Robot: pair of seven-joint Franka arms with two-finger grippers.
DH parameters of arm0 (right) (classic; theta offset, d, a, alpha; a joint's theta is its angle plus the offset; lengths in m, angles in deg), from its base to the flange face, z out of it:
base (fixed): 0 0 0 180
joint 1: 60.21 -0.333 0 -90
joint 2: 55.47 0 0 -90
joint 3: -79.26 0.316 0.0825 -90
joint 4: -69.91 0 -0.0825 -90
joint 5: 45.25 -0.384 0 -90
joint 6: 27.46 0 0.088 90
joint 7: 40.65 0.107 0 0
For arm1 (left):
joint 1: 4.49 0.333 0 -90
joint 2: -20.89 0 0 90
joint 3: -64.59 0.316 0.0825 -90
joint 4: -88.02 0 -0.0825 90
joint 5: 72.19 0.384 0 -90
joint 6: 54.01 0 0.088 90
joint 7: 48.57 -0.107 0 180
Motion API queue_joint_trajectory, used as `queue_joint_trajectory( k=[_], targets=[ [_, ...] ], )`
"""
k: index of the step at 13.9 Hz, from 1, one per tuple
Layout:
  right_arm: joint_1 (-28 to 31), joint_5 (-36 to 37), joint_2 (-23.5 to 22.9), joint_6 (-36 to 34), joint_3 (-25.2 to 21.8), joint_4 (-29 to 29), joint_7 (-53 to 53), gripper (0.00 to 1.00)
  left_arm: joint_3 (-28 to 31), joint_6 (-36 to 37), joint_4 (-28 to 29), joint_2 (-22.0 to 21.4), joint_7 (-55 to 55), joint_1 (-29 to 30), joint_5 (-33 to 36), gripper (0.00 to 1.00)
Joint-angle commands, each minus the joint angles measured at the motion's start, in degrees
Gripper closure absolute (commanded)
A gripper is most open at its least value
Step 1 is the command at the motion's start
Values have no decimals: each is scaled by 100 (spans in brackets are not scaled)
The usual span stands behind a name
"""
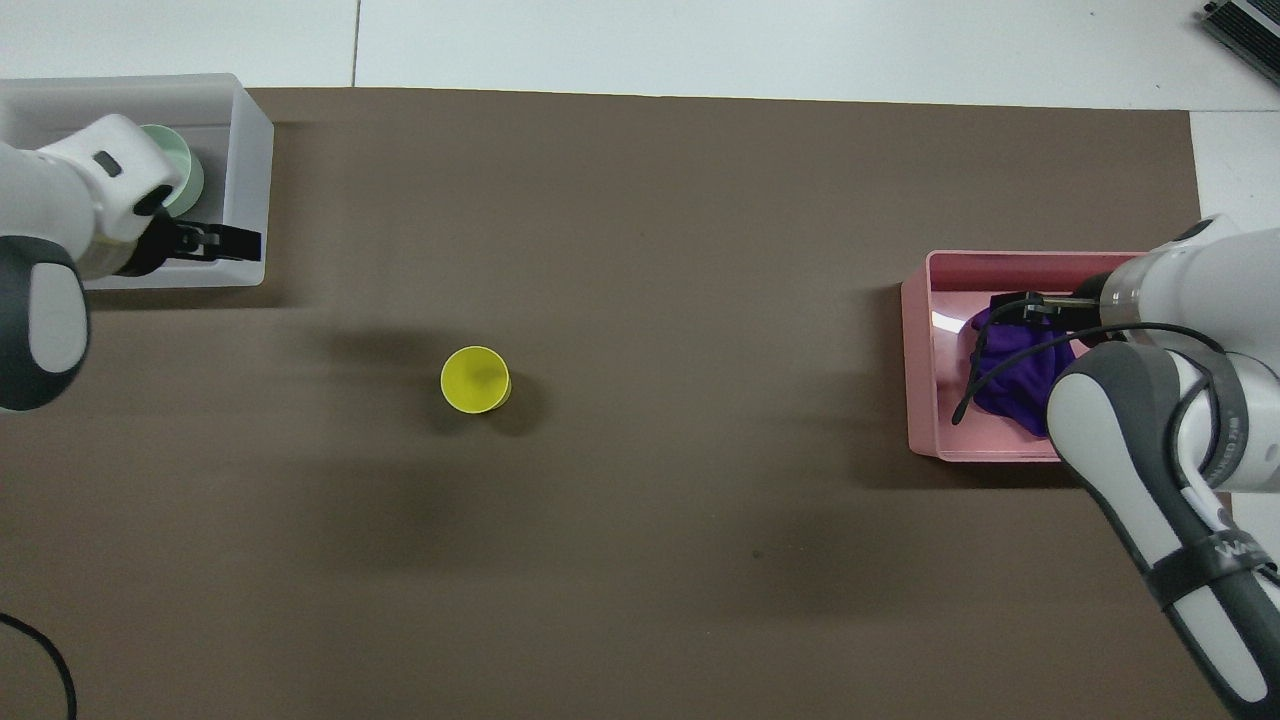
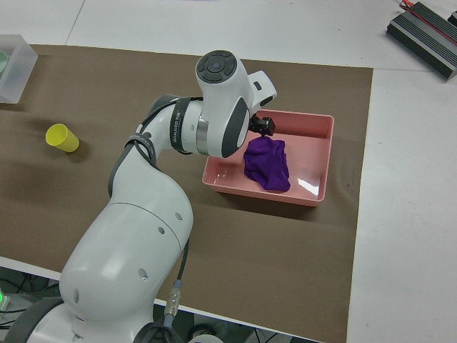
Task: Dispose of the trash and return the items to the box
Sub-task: 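Reach the left gripper to the yellow cup while the right gripper withdraws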
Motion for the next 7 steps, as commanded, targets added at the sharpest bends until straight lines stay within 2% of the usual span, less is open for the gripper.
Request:
queue_joint_trajectory(
  k=[1, 3, 7],
  targets=[
    [-104, 157, 519, -545, 26, -52, 315, 0, 99, -194, 649, -318, 150, -618, 102, 0],
    [-192, 157, 730, -1045, 26, -306, 403, 0, 91, -623, 1122, -476, 167, -873, 102, 0],
    [-184, 130, 915, -2399, 17, -1316, 377, 0, 91, -1301, 1730, -529, 711, -1436, 102, 0]
  ],
)
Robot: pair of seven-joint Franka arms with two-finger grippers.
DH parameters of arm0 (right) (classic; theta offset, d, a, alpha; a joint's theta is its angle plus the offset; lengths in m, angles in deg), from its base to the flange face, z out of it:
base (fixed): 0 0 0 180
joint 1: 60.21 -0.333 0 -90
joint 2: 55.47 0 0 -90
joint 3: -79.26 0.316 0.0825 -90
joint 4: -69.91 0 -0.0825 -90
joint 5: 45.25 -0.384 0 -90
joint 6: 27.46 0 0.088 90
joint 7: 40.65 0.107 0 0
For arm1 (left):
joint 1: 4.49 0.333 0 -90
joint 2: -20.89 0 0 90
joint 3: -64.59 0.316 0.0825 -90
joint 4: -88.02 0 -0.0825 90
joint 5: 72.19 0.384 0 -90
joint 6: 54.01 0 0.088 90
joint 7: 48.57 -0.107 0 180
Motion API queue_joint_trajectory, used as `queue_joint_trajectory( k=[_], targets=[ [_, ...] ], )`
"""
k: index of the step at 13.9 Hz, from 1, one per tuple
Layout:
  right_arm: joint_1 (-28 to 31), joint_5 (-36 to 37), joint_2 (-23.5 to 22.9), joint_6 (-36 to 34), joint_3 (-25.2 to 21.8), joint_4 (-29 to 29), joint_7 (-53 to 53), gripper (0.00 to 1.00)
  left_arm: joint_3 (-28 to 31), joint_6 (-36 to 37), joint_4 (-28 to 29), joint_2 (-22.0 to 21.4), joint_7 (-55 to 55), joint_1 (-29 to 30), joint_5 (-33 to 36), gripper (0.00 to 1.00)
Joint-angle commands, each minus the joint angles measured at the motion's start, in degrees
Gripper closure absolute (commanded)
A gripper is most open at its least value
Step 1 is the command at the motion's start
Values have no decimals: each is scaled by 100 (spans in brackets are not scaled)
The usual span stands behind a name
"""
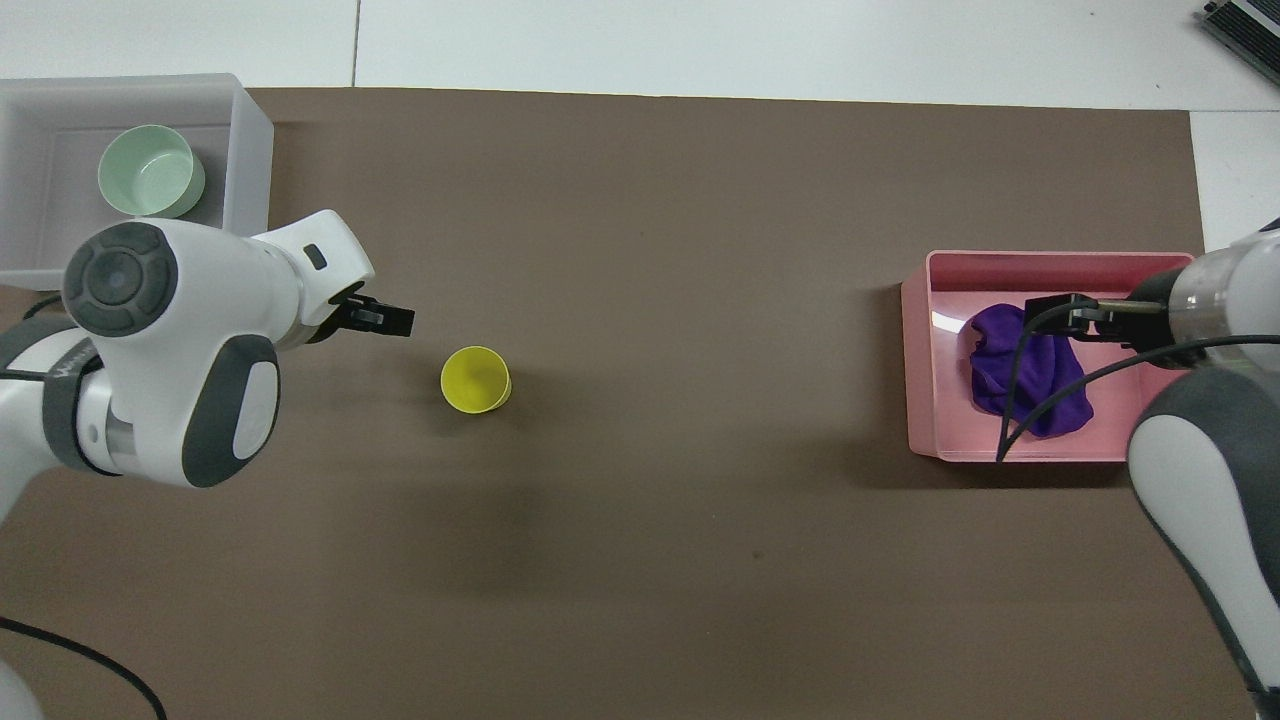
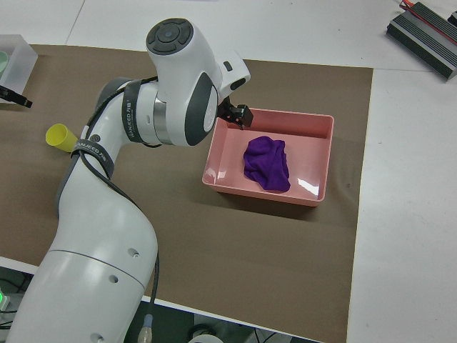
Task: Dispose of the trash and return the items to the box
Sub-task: 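Reach the left gripper to the yellow cup while the right gripper withdraws, then grasp the yellow cup and carry it into the white box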
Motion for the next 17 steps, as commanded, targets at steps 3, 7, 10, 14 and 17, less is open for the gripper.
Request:
queue_joint_trajectory(
  k=[3, 7, 10, 14, 17],
  targets=[
    [75, 19, 92, -1383, -21, -1091, 26, 0, 106, -639, 795, -258, 389, -550, 102, 0],
    [136, -7, 65, -1914, -57, -1499, -335, 0, 97, -1007, 1006, -135, 748, -762, 102, 38],
    [154, -25, 101, -1887, -65, -1384, -361, 0, 97, -1097, 998, -65, 1231, -771, 102, 100],
    [145, -51, 84, -2089, -30, -1462, -379, 0, 97, -1000, 936, -117, 1453, -762, 102, 100],
    [154, -123, 66, -2256, -39, -1533, -370, 0, 132, -572, 552, -196, 1461, -578, 93, 100]
  ],
)
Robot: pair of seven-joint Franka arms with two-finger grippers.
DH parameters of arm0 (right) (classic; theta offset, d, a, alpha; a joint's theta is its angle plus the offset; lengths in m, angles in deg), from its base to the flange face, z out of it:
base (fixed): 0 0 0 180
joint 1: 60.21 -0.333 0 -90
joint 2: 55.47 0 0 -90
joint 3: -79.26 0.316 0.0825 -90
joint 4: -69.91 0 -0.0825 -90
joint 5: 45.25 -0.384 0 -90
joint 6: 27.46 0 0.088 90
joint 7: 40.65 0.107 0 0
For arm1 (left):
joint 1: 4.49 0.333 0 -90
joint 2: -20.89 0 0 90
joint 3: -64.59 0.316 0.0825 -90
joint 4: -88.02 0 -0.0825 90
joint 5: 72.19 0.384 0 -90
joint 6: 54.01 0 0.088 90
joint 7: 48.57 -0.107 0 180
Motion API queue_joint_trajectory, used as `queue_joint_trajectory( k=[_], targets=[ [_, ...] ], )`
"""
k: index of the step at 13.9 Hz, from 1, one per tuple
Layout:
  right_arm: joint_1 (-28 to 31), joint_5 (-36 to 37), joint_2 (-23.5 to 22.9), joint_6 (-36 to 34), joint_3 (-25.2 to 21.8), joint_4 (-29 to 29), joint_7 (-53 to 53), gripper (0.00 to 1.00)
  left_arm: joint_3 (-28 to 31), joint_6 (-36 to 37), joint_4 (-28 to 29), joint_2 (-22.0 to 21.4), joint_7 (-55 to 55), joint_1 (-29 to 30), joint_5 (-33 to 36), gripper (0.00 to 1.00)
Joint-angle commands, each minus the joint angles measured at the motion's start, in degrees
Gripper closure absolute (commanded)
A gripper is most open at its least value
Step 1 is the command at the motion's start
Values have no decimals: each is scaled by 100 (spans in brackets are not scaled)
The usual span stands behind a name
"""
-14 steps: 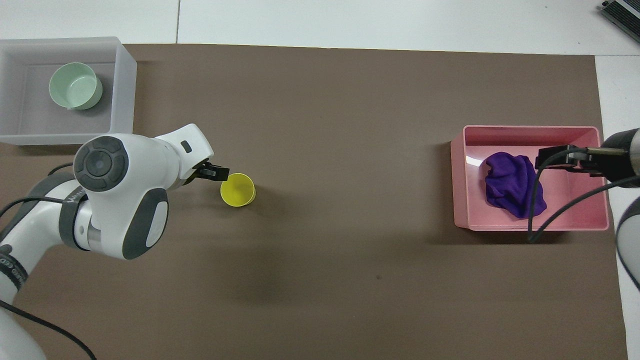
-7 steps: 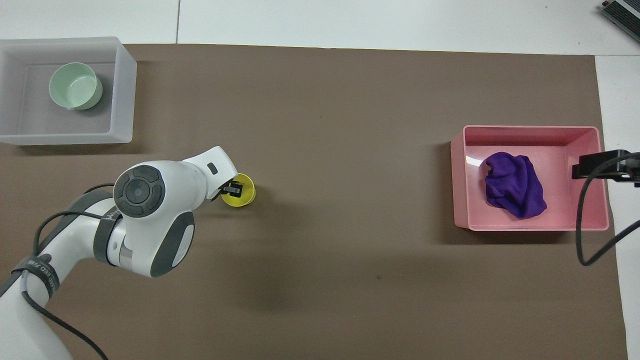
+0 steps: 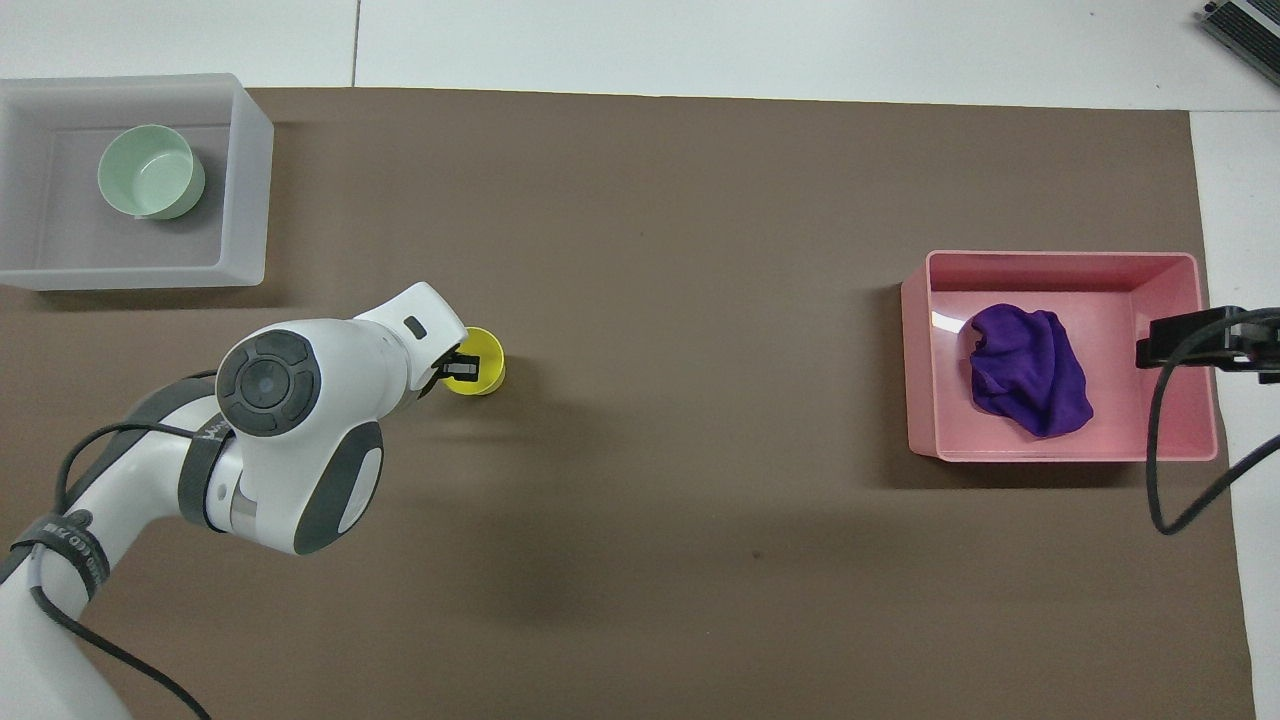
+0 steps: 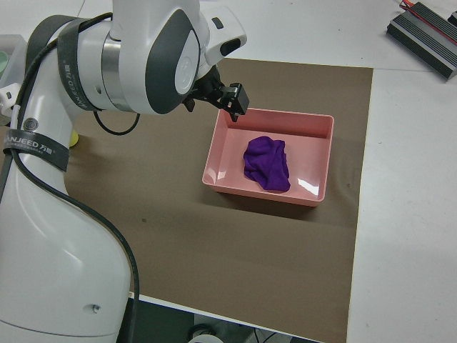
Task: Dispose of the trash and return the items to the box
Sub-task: 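Grasp the yellow cup and carry it into the white box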
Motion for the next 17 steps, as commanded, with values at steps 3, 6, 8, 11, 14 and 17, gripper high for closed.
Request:
queue_joint_trajectory(
  k=[3, 6, 8, 11, 14, 17],
  targets=[
    [50, 16, 11, -215, 19, -31, -144, 0, 79, 494, -914, 131, 58, 605, 104, 100],
    [15, 42, 47, -180, 37, 32, -126, 0, 79, 485, -1679, 448, -152, 1159, 173, 100],
    [15, 34, 55, -179, 37, 58, -126, 0, 70, 642, -2258, 720, -311, 1590, 200, 100],
    [24, 42, 55, -153, 37, 93, -135, 0, 70, 967, -2997, 1062, -477, 2065, 209, 100],
    [32, 34, 64, -153, 37, 93, -135, 0, 53, 1275, -3920, 1721, -1310, 2619, 165, 100],
    [32, 34, 64, -144, 37, 102, -135, 0, 26, 1276, -4676, 2372, -1454, 2962, 130, 100]
  ],
)
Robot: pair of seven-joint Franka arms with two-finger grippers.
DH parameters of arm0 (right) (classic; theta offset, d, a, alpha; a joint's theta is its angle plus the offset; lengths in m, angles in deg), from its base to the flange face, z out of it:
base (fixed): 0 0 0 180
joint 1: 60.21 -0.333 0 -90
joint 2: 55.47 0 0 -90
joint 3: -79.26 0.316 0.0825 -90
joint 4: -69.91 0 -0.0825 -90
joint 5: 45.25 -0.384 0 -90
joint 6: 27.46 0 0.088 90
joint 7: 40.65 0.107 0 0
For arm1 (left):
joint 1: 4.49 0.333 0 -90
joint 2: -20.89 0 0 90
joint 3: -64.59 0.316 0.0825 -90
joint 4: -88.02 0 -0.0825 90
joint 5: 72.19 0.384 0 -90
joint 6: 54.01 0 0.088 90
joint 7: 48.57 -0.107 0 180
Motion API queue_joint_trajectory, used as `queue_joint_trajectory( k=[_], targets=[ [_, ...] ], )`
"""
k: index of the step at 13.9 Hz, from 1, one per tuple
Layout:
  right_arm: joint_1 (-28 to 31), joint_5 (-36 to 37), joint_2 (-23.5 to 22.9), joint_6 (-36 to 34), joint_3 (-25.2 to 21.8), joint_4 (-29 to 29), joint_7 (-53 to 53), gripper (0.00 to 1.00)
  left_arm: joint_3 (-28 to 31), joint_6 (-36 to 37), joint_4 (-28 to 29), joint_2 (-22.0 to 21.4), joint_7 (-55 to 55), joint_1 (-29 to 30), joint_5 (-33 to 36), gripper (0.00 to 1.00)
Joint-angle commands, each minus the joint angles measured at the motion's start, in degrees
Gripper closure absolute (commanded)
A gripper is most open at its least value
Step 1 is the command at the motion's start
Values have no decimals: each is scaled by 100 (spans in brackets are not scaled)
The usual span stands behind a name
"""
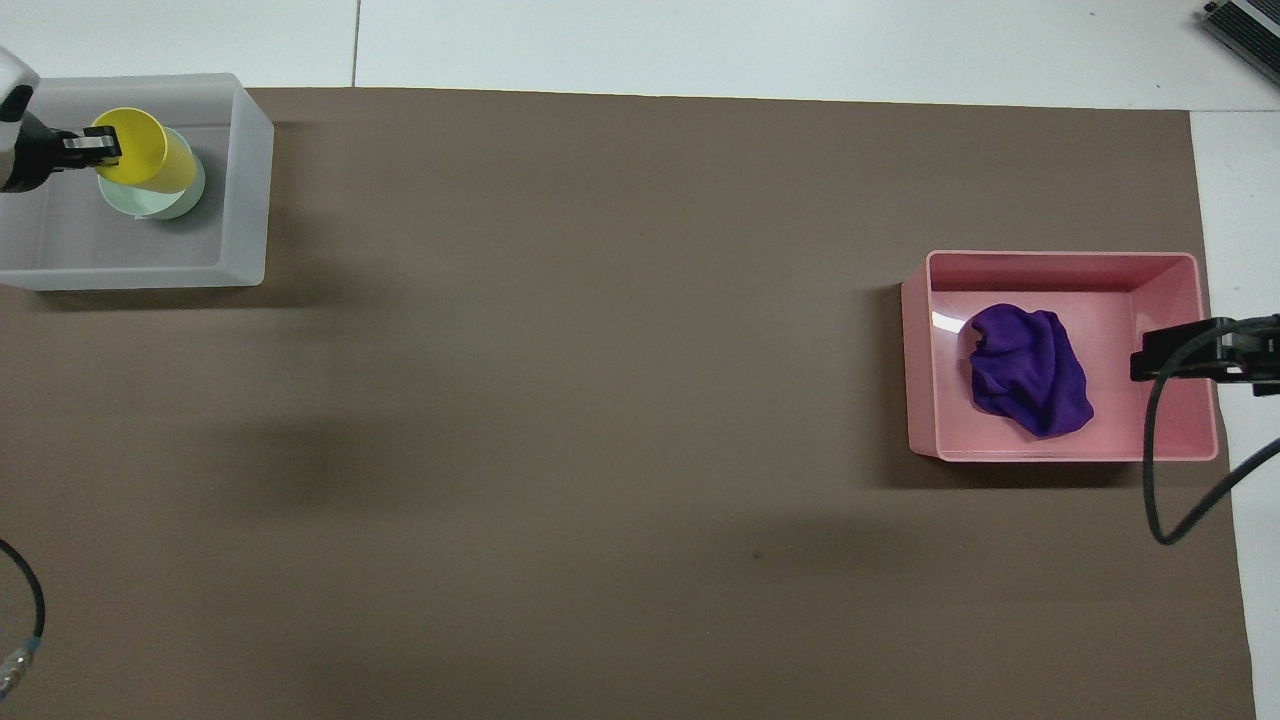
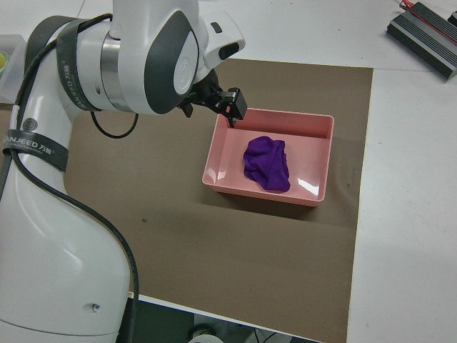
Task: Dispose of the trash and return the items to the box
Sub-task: 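Grasp the yellow cup and carry it into the white box, then lower the yellow cup into the green bowl and open the left gripper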
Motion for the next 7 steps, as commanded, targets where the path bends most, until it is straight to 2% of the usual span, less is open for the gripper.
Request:
queue_joint_trajectory(
  k=[1, 3, 7],
  targets=[
    [42, 23, 64, -7, 23, 79, -135, 0, -104, 197, -1071, 863, -124, 276, 33, 100],
    [59, 23, 64, -7, 23, 79, -143, 0, -174, 188, -1389, 1225, -203, 425, 42, 100],
    [59, 23, 64, -7, 23, 79, -143, 0, -165, 83, -1426, 1498, -212, 558, 51, 100]
  ],
)
